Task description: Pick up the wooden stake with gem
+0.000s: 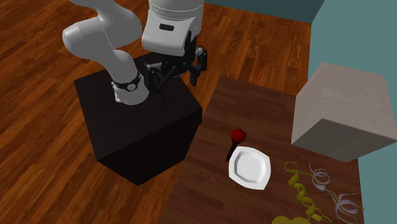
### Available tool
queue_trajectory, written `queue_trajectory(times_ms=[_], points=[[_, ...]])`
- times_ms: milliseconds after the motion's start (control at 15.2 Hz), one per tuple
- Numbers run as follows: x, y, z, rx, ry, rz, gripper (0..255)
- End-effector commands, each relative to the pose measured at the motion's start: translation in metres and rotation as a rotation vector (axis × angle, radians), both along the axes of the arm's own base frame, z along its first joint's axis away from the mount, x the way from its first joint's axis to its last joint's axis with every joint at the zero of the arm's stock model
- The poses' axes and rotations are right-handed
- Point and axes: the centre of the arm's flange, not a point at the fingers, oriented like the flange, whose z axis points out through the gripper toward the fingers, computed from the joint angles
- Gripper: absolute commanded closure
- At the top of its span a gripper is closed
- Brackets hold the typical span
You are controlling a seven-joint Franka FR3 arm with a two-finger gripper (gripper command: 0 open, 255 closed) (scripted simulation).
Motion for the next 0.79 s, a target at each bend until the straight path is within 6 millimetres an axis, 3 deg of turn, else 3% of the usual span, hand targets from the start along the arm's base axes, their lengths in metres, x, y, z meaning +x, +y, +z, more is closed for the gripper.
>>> queue_trajectory(times_ms=[0,726], points=[[0.012,0.016,-0.018,-0.007,-0.001,-0.001,0],[0.079,0.105,-0.118,-0.051,0.0,-0.004,0]])
